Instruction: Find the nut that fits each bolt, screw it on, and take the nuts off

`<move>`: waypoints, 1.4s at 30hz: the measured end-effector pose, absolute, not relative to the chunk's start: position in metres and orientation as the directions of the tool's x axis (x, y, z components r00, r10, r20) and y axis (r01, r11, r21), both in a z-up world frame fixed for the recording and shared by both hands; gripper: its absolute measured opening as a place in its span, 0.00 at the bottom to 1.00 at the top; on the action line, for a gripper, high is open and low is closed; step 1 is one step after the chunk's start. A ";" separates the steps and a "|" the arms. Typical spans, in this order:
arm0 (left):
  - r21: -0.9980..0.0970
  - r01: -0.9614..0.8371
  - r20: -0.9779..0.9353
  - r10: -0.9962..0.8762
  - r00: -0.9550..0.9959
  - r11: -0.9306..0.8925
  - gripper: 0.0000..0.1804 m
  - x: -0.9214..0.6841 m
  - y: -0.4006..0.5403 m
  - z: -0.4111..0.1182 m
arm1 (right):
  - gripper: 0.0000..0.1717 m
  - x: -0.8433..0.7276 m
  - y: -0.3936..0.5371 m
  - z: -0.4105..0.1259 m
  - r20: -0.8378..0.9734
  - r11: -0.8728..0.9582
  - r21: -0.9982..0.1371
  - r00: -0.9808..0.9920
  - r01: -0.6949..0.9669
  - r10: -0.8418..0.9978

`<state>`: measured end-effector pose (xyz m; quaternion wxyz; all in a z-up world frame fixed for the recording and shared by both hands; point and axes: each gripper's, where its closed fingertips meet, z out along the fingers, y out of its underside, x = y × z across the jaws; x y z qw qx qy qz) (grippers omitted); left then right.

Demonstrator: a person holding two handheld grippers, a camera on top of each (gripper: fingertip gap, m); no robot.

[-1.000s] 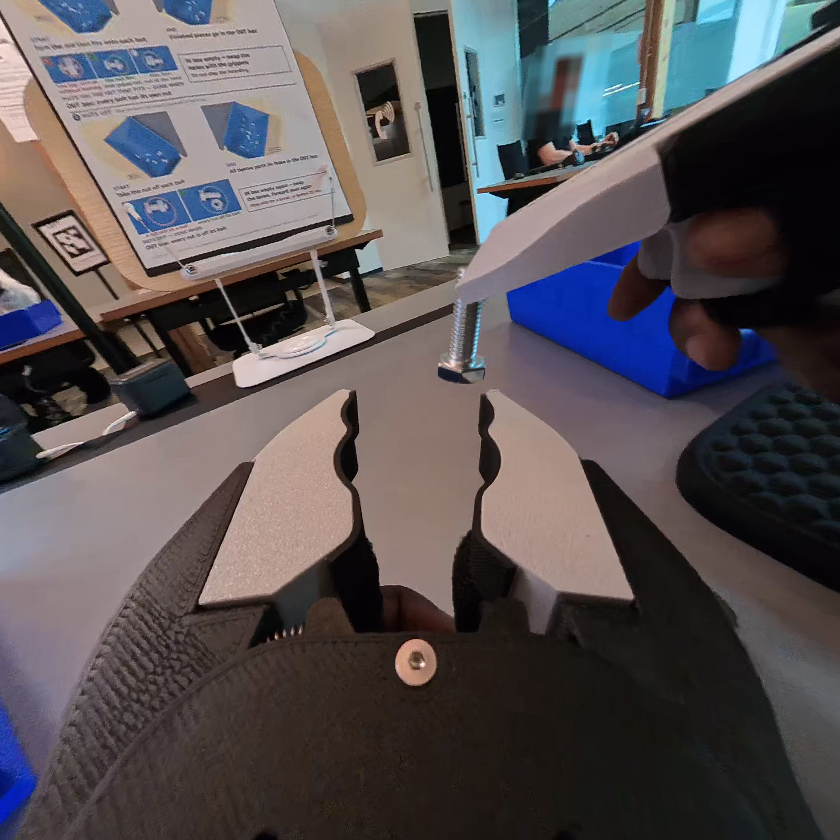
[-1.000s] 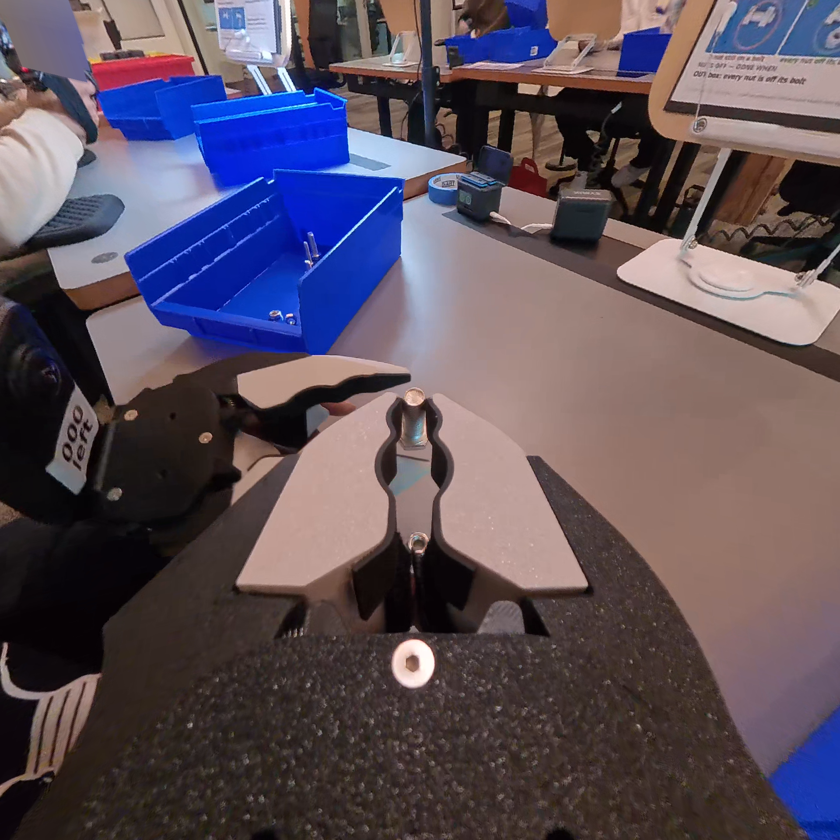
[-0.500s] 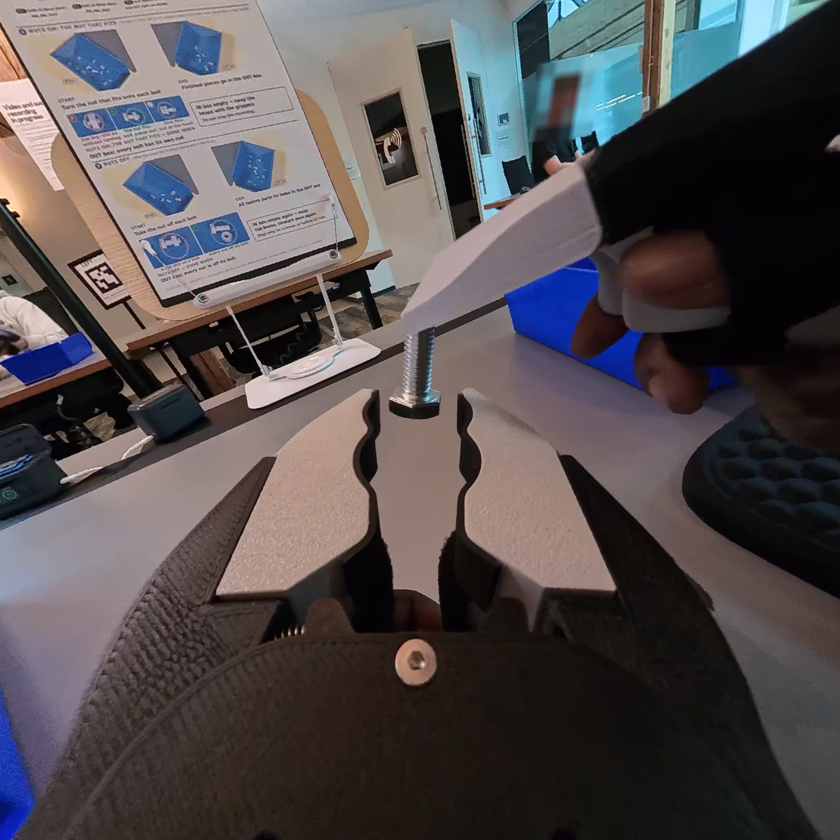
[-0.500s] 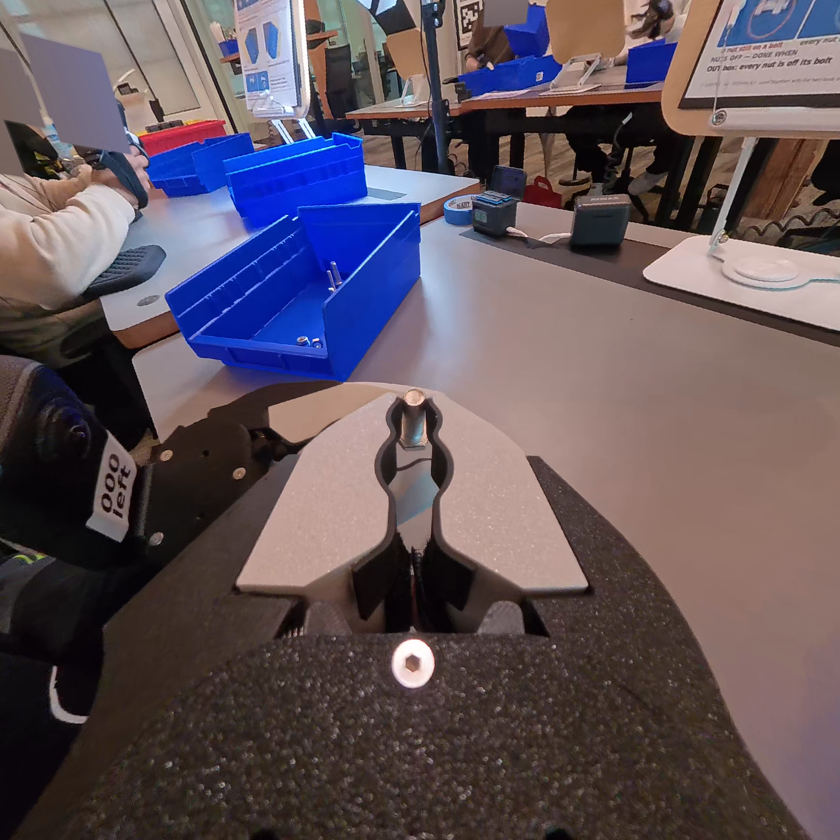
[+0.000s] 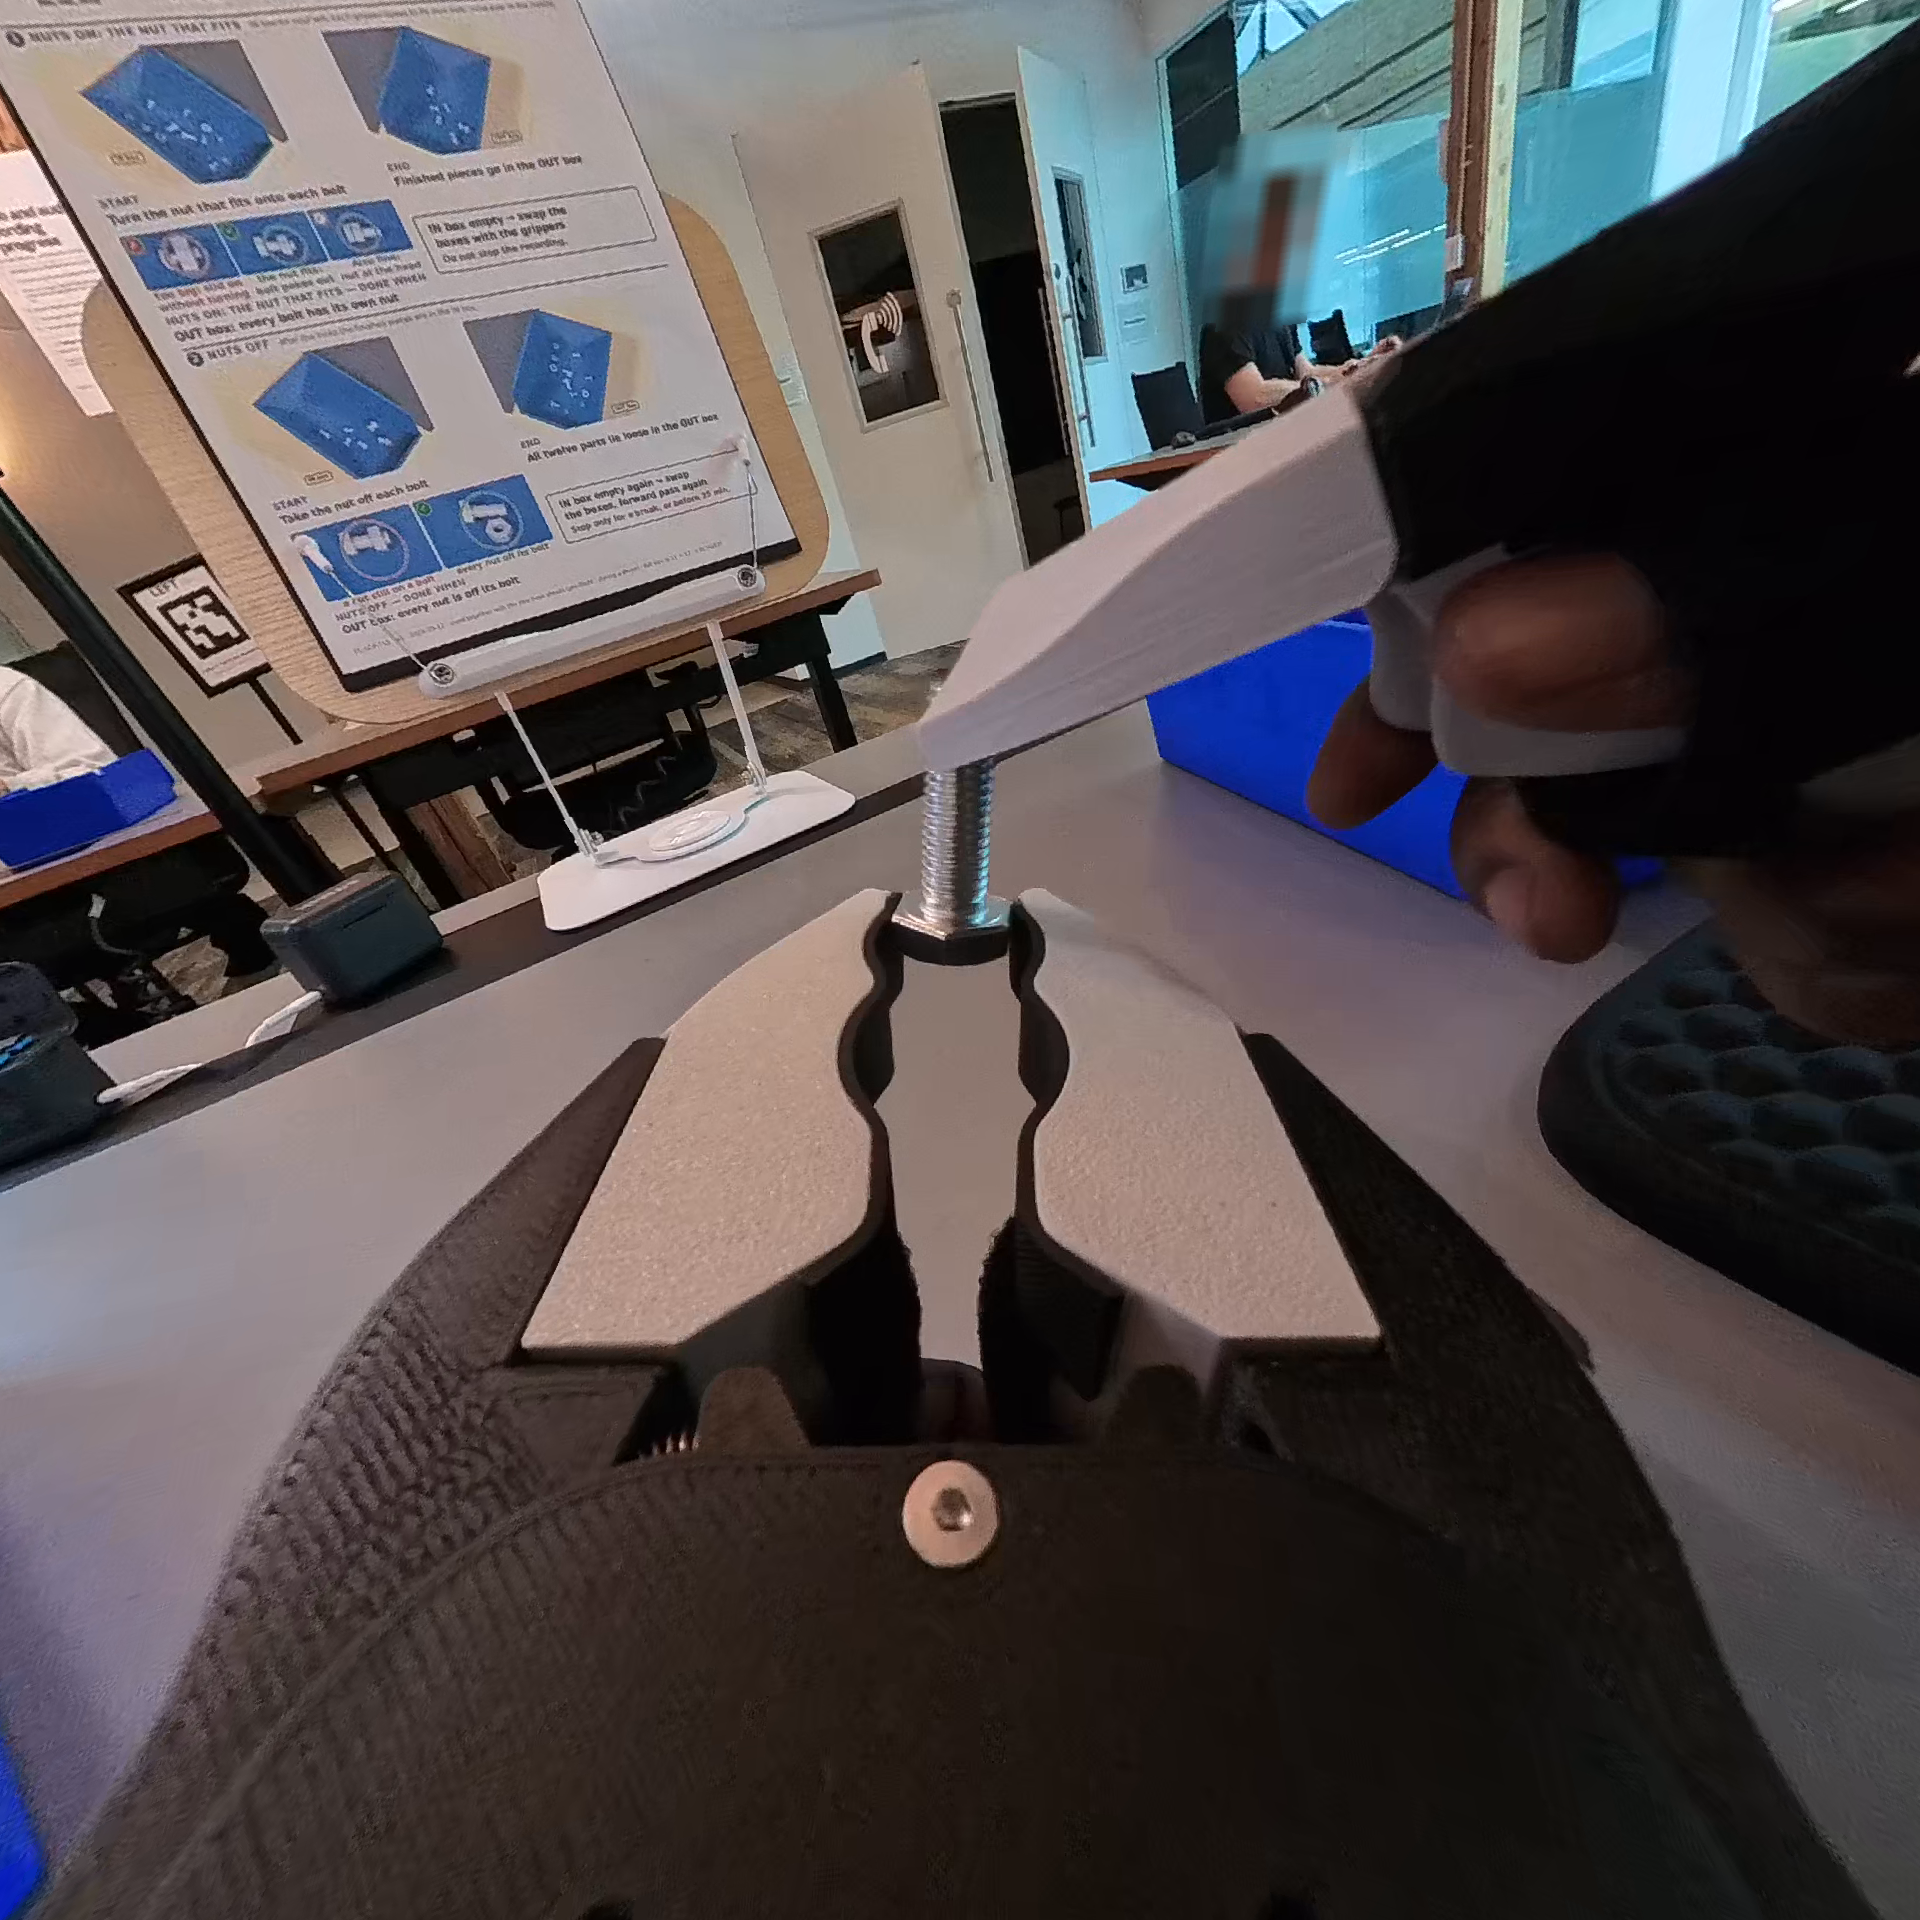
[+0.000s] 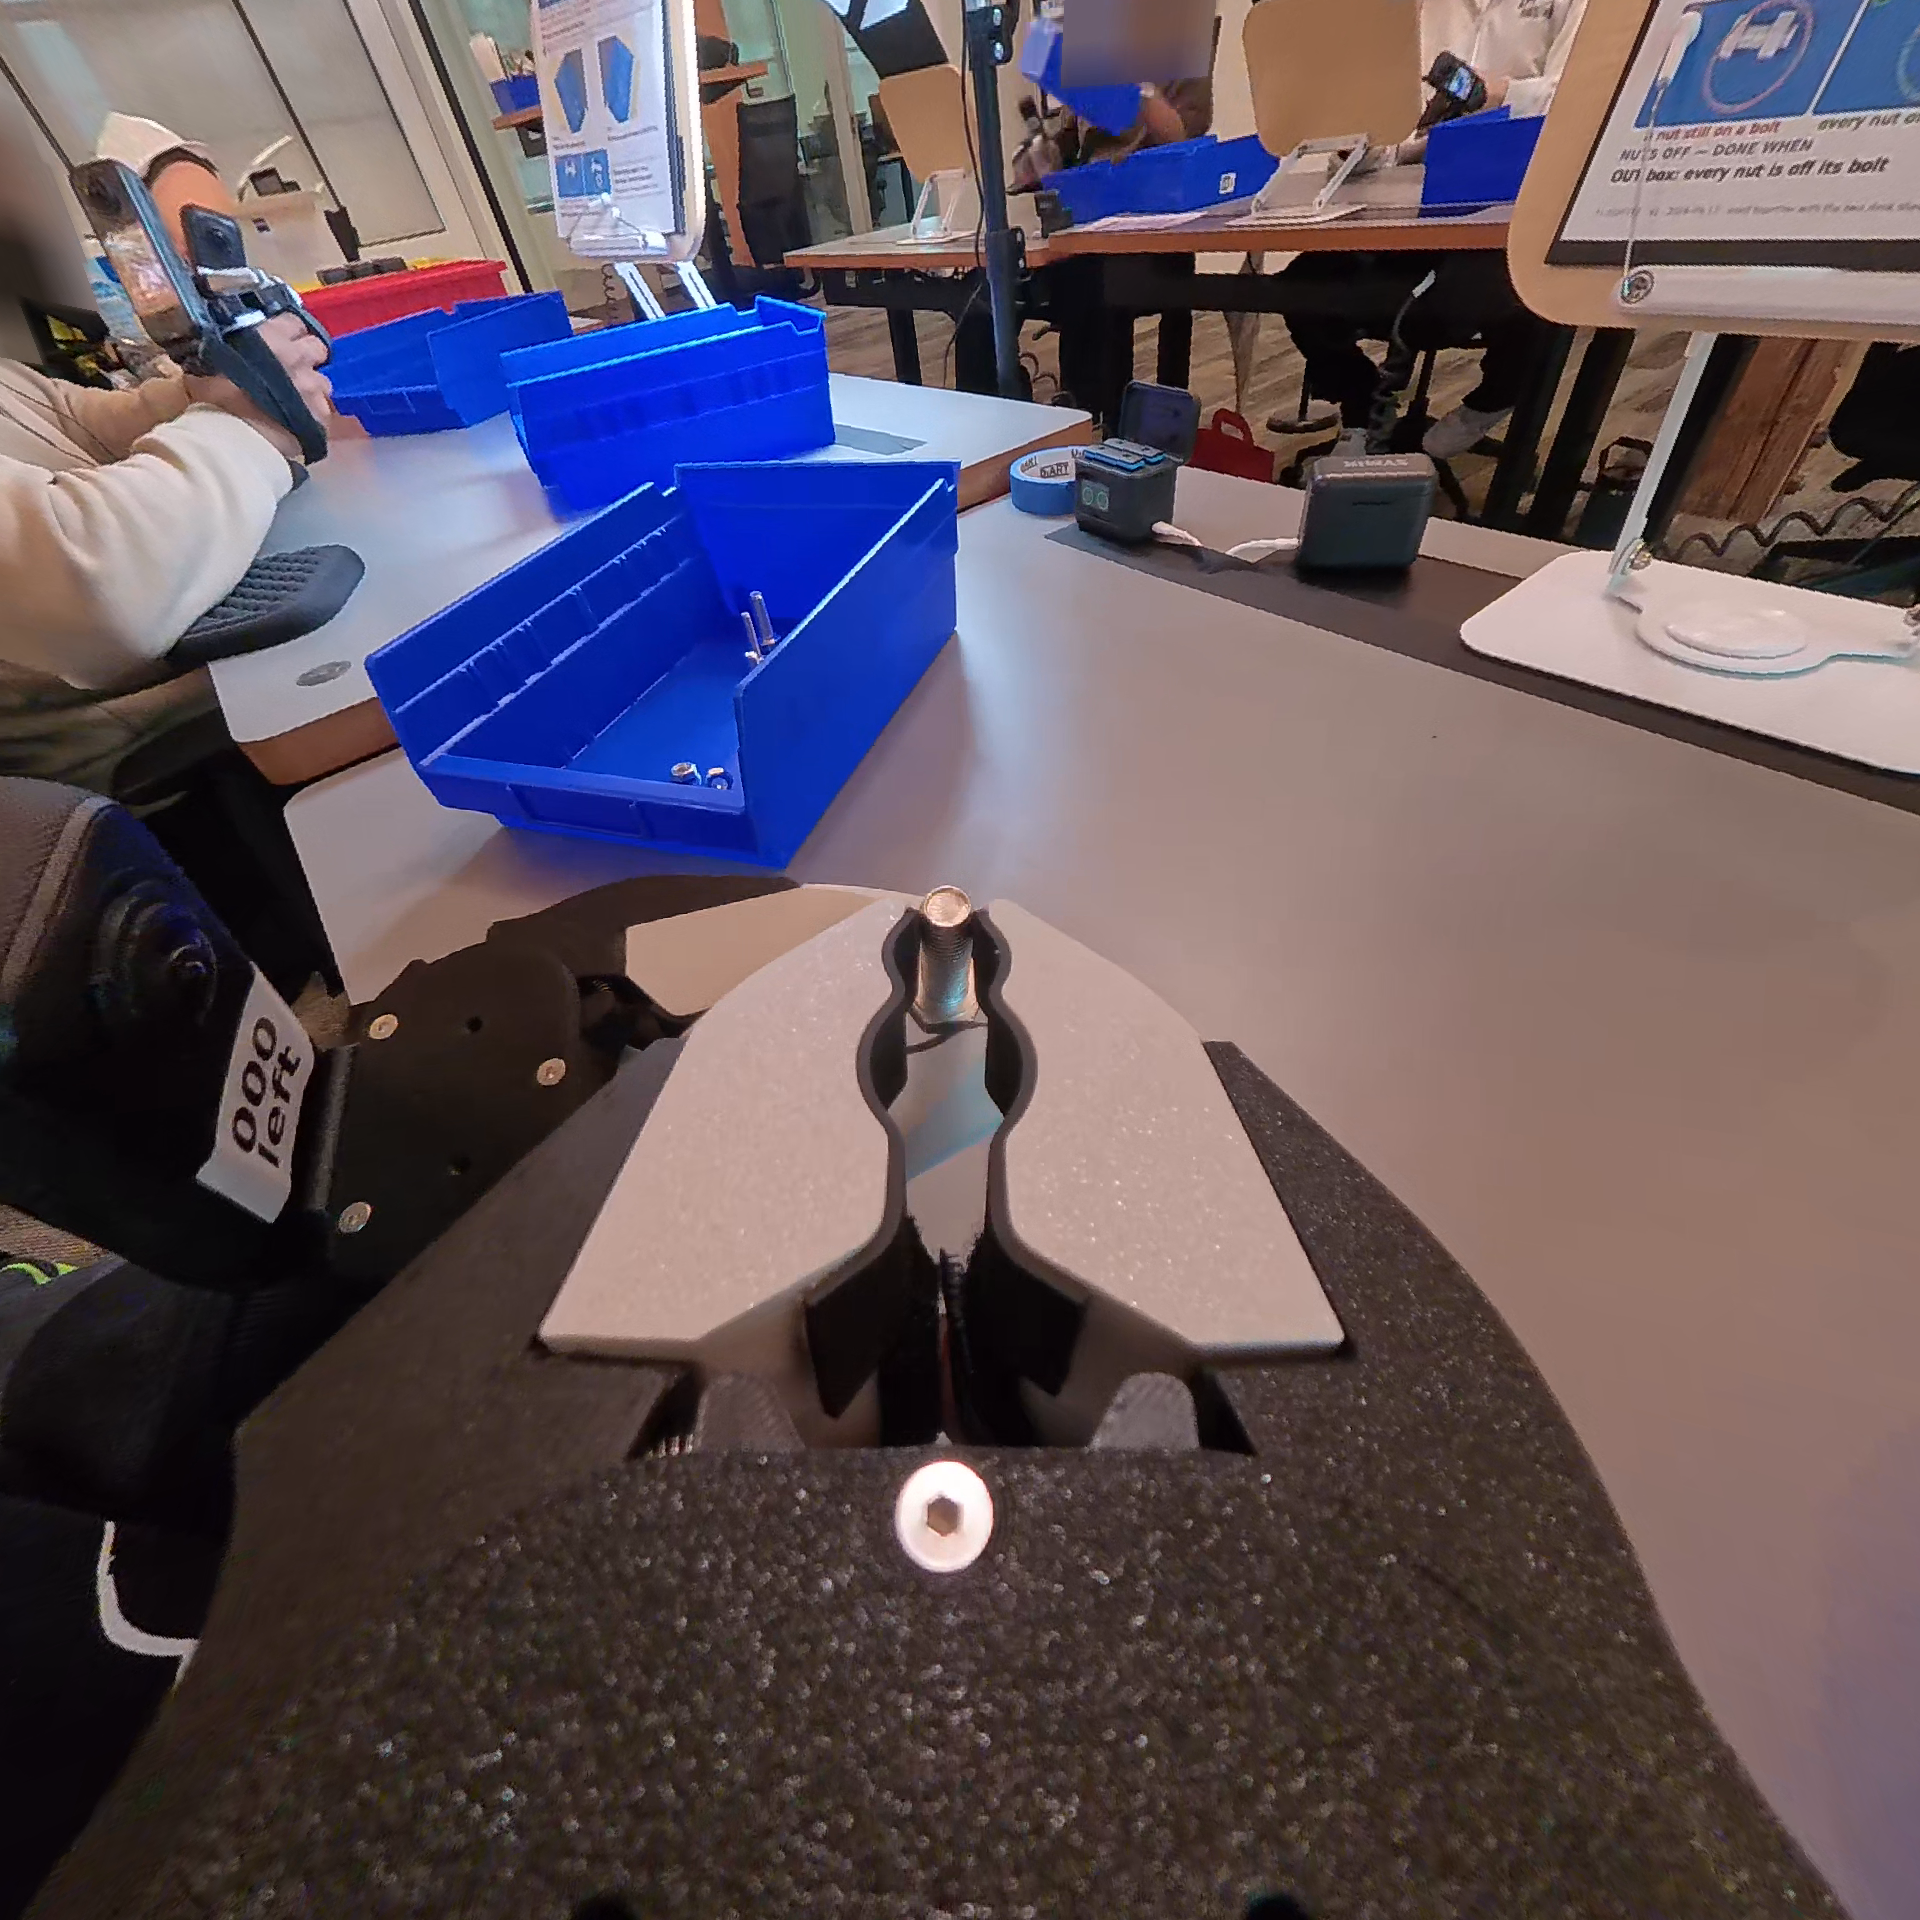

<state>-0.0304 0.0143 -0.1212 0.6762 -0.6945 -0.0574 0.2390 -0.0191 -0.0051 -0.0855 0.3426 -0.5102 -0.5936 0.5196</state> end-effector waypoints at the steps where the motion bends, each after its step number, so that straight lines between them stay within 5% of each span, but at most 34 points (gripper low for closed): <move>1: -0.967 -0.242 -0.253 0.398 0.882 -0.078 0.11 -0.030 0.014 -0.121 | 0.06 -0.019 -0.005 -0.085 -0.123 -0.060 -0.967 -0.244 0.249 0.962; 6: -0.980 -0.195 -0.196 0.325 0.925 -0.037 0.10 -0.025 0.015 -0.119 | 0.06 -0.017 -0.007 -0.082 -0.124 -0.060 -0.971 -0.274 0.233 0.954; 11: -0.997 -0.028 -0.018 0.145 0.989 0.070 0.10 -0.035 -0.007 -0.104 | 0.22 -0.005 0.001 -0.073 -0.102 -0.002 -0.970 -0.403 0.241 0.909; 16: -0.982 0.143 0.130 -0.104 0.986 0.126 0.10 -0.045 -0.040 -0.106 | 0.30 0.008 0.008 -0.138 0.021 0.410 -0.793 -0.653 0.451 0.757; 23: -0.983 0.141 0.105 -0.262 0.959 0.121 0.10 -0.025 -0.046 -0.109 | 0.20 -0.002 0.001 -0.211 0.064 0.770 -0.504 -0.873 0.390 0.484; 29: -0.985 0.124 0.091 -0.244 0.966 0.122 0.10 -0.025 -0.046 -0.111 | 0.18 -0.017 0.008 -0.229 0.038 0.757 -0.366 -0.804 0.541 0.593; 42: -0.984 0.135 0.105 -0.240 0.965 0.114 0.10 -0.027 -0.046 -0.113 | 0.10 -0.014 0.002 -0.240 0.062 0.727 -0.335 -0.756 0.600 0.652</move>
